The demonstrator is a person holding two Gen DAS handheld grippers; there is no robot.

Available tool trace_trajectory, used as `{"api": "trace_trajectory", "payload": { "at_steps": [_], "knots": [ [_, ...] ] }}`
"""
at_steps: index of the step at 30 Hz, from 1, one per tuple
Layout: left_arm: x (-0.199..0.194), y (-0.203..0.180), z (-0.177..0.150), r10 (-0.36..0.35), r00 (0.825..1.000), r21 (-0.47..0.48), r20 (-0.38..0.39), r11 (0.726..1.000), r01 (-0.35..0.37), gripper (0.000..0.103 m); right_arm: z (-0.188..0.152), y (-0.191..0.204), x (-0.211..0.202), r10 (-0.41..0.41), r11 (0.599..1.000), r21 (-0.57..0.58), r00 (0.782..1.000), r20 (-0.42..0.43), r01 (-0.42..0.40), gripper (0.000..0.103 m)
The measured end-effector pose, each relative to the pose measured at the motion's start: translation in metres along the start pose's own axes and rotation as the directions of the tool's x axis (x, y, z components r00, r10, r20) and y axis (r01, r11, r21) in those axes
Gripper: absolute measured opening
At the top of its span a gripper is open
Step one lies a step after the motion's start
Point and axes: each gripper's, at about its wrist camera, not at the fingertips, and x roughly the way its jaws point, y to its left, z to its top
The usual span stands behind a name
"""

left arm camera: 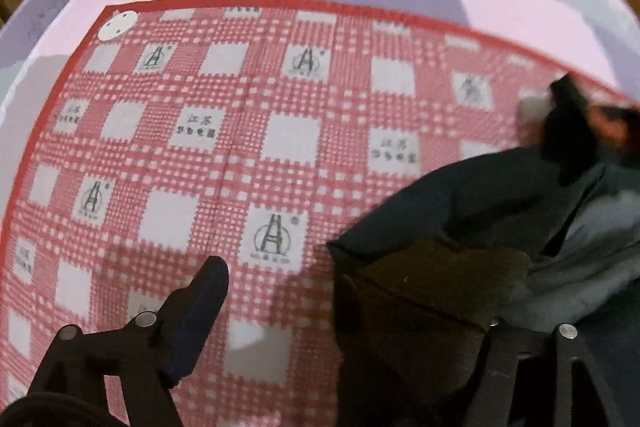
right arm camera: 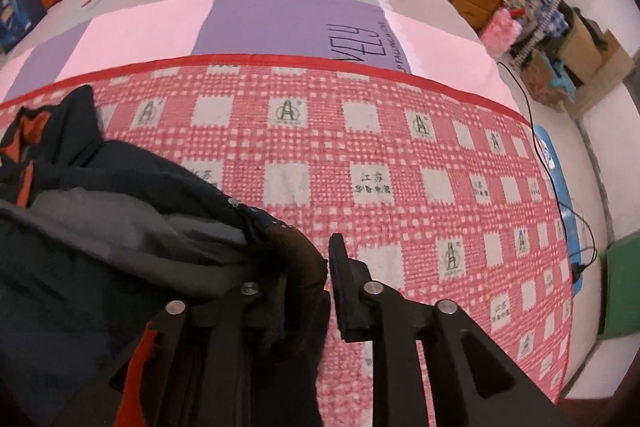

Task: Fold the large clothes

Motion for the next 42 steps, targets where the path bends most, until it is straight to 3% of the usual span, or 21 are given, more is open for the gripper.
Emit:
{"api": "trace_trajectory", "payload": {
  "at_steps": [3, 4, 6, 7, 9, 11, 14, 15, 16, 17, 18, 19, 20, 22, 23, 26, 29, 31, 36, 39, 42],
  "knots": [
    [-0.014, -0.001, -0.003, -0.037, 0.999, 0.016, 0.004, 0.999, 0.037, 0.078, 0.003, -0.006, -0.022, 0.029, 0.999, -0.041, 0.999, 0.027, -0.028, 0.066],
    [-0.016, 0.002, -0.002, -0.086, 0.996, 0.001, -0.027, 0.996, 0.086, 0.078, 0.004, -0.011, -0.029, 0.049, 0.998, -0.05, 0.998, 0.032, -0.047, 0.075],
    [-0.007, 0.014, 0.002, -0.214, 0.968, -0.099, -0.134, 0.974, 0.202, 0.079, 0.005, -0.021, -0.044, 0.08, 0.995, -0.056, 0.996, 0.034, -0.078, 0.085],
    [-0.003, 0.02, 0.005, -0.226, 0.958, -0.156, -0.177, 0.967, 0.199, 0.079, 0.004, -0.023, -0.051, 0.074, 0.996, -0.058, 0.996, 0.046, -0.072, 0.093],
    [-0.006, 0.024, 0.008, -0.098, 0.977, -0.157, -0.191, 0.985, 0.068, 0.088, -0.003, -0.027, -0.079, -0.005, 0.997, -0.076, 0.992, 0.129, 0.015, 0.098],
    [-0.024, 0.016, 0.009, -0.004, 0.994, -0.114, -0.106, 0.993, -0.008, 0.089, -0.016, -0.023, -0.108, -0.036, 0.995, -0.084, 0.972, 0.231, 0.056, 0.098],
    [-0.067, -0.016, -0.006, 0.056, 0.994, -0.026, 0.098, 0.998, -0.054, 0.089, -0.044, -0.009, -0.14, 0.095, 0.994, -0.074, 0.951, 0.295, -0.077, 0.098],
    [-0.078, -0.019, -0.012, 0.007, 0.988, -0.025, 0.152, 1.0, -0.003, 0.092, -0.055, 0.0, -0.146, 0.128, 0.99, -0.098, 0.947, 0.296, -0.104, 0.098],
    [-0.082, -0.014, -0.014, -0.082, 0.982, -0.064, 0.172, 0.994, 0.094, 0.097, -0.069, 0.015, -0.15, 0.157, 0.982, -0.145, 0.944, 0.289, -0.119, 0.098],
    [-0.075, -0.005, -0.012, -0.174, 0.976, -0.129, 0.132, 0.973, 0.191, 0.103, -0.082, 0.029, -0.153, 0.167, 0.975, -0.192, 0.945, 0.282, -0.115, 0.098],
    [-0.059, 0.004, -0.008, -0.296, 0.954, -0.223, 0.048, 0.928, 0.299, 0.102, -0.097, 0.044, -0.153, 0.18, 0.965, -0.237, 0.946, 0.269, -0.115, 0.098],
    [-0.041, 0.012, -0.003, -0.38, 0.924, -0.338, -0.043, 0.876, 0.345, 0.101, -0.113, 0.063, -0.152, 0.209, 0.947, -0.294, 0.947, 0.245, -0.133, 0.098],
    [-0.034, 0.015, 0.0, -0.368, 0.927, -0.391, -0.067, 0.865, 0.315, 0.101, -0.124, 0.075, -0.151, 0.224, 0.935, -0.325, 0.945, 0.236, -0.14, 0.098],
    [-0.054, 0.009, 0.01, -0.202, 0.979, -0.288, 0.021, 0.937, 0.199, 0.101, -0.148, 0.094, -0.148, 0.251, 0.911, -0.382, 0.945, 0.211, -0.157, 0.098],
    [-0.064, 0.005, 0.012, -0.147, 0.987, -0.256, 0.062, 0.954, 0.158, 0.1, -0.157, 0.104, -0.146, 0.249, 0.904, -0.4, 0.947, 0.202, -0.152, 0.098],
    [-0.089, -0.011, -0.002, -0.121, 0.981, -0.181, 0.154, 0.972, 0.149, 0.101, -0.173, 0.121, -0.135, 0.27, 0.897, -0.402, 0.949, 0.163, -0.186, 0.098],
    [-0.105, -0.043, -0.033, -0.052, 0.98, -0.034, 0.193, 0.998, 0.06, 0.101, -0.175, 0.125, -0.131, 0.26, 0.918, -0.351, 0.95, 0.173, -0.188, 0.098],
    [-0.11, -0.064, -0.065, -0.052, 0.978, 0.056, 0.204, 0.998, 0.042, 0.101, -0.171, 0.124, -0.127, 0.246, 0.931, -0.318, 0.953, 0.175, -0.182, 0.098],
    [-0.087, -0.139, -0.134, -0.161, 0.98, 0.258, 0.12, 0.958, 0.126, 0.101, -0.154, 0.133, -0.093, 0.171, 0.96, -0.244, 0.979, 0.115, -0.139, 0.098],
    [-0.044, -0.177, -0.134, -0.099, 0.991, 0.378, 0.09, 0.924, 0.058, 0.103, -0.129, 0.15, -0.067, 0.144, 0.964, -0.24, 0.983, 0.115, -0.113, 0.103],
    [-0.019, -0.173, -0.101, -0.116, 0.986, 0.33, 0.12, 0.941, 0.07, 0.103, -0.087, 0.164, -0.039, 0.122, 0.972, -0.215, 0.985, 0.119, -0.095, 0.103]
  ]
}}
